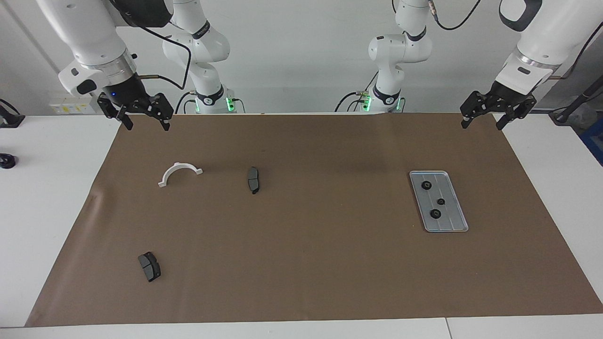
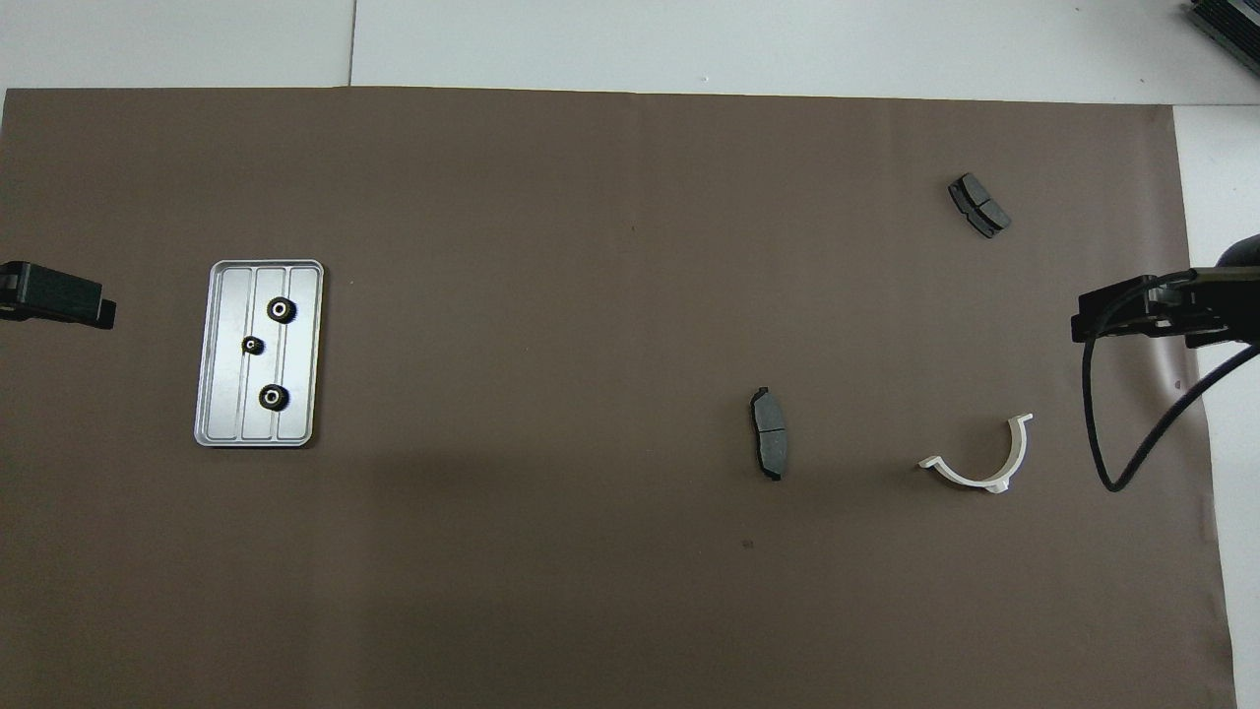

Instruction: Pick bearing gear from pile to tray

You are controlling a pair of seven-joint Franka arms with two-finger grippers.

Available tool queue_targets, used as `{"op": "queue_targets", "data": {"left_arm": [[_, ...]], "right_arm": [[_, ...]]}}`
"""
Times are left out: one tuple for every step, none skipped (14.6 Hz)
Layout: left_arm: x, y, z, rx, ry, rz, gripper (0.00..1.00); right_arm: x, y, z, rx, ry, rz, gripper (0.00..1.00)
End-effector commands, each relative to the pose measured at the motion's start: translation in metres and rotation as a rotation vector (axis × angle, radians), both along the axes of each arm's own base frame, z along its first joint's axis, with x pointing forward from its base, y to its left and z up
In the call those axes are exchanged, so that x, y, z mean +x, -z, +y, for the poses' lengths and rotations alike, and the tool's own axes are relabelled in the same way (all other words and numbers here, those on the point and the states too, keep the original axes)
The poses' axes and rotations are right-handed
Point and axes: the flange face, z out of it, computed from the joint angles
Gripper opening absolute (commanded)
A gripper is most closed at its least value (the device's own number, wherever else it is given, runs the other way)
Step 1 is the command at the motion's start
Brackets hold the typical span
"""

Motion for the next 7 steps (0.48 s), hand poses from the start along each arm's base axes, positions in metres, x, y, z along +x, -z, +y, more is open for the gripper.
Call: {"op": "queue_targets", "data": {"left_arm": [[-0.013,0.007,-0.01,0.021,-0.022,0.013,1.0],[-0.014,0.009,-0.006,0.022,-0.037,0.021,1.0],[-0.014,0.008,-0.008,0.021,-0.034,0.019,1.0],[-0.014,0.009,-0.005,0.023,-0.038,0.024,1.0],[-0.014,0.009,-0.004,0.029,-0.037,0.024,1.0],[-0.014,0.01,-0.002,0.04,-0.038,0.023,1.0],[-0.014,0.013,-0.002,0.04,-0.034,0.025,1.0]], "right_arm": [[-0.007,-0.007,-0.01,-0.013,0.022,0.019,1.0],[-0.008,-0.007,-0.017,-0.008,0.037,0.019,1.0],[-0.009,-0.006,-0.016,-0.006,0.039,0.019,1.0],[-0.008,-0.005,-0.017,-0.01,0.042,0.015,1.0],[-0.008,-0.004,-0.018,-0.009,0.042,0.012,1.0],[-0.008,-0.002,-0.02,-0.012,0.042,0.016,1.0],[-0.009,-0.004,-0.02,-0.012,0.044,0.013,1.0]]}}
